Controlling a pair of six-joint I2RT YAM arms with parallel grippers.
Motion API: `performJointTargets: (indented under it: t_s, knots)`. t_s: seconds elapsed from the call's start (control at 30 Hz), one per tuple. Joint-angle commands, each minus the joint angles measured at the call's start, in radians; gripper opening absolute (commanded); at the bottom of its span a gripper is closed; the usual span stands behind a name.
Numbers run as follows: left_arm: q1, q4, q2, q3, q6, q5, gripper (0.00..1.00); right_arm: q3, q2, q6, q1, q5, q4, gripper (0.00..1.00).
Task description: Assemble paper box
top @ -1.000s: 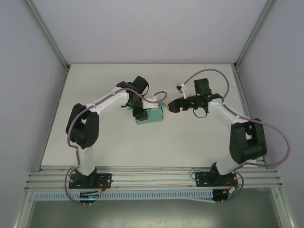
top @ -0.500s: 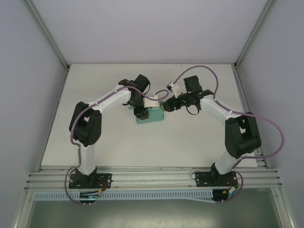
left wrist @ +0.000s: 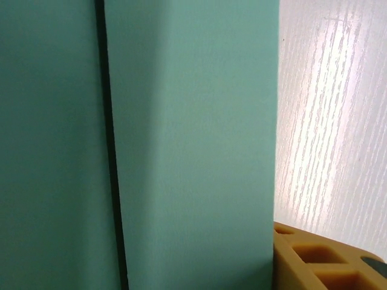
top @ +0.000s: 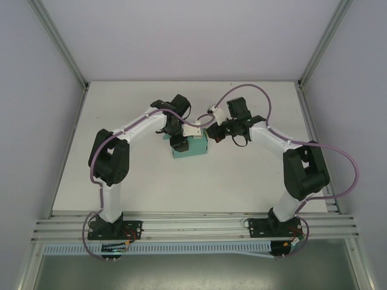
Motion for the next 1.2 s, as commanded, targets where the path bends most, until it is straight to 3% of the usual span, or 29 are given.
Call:
performJointTargets:
  t_s: [0.0,0.17,0.57,0.87,1.17]
  knots:
    - [0.001,-0.024,0.032,0.024,-0.022,0.025,0.49,-0.003,-0.02,0.141,0.016,0.069,0.073,0.0]
    - [0.001,-0.02,0.064,0.06,-0.067,0.032,0.47,-0.054,-0.081,0.334,0.068,0.126,0.125,0.0]
    - [0.001,-0.021,0.066,0.072,-0.093,0.055,0.49,-0.293,-0.114,0.428,0.135,0.284,0.365,0.0]
    - [0.001,-0.016,0.068,0.075,-0.121,0.045,0.5,-0.429,-0.152,0.461,0.189,0.455,0.424,0.0]
    - [0.002,-0.021,0.057,0.057,-0.11,0.056,0.5,-0.463,-0.162,0.356,0.248,0.694,0.35,0.0]
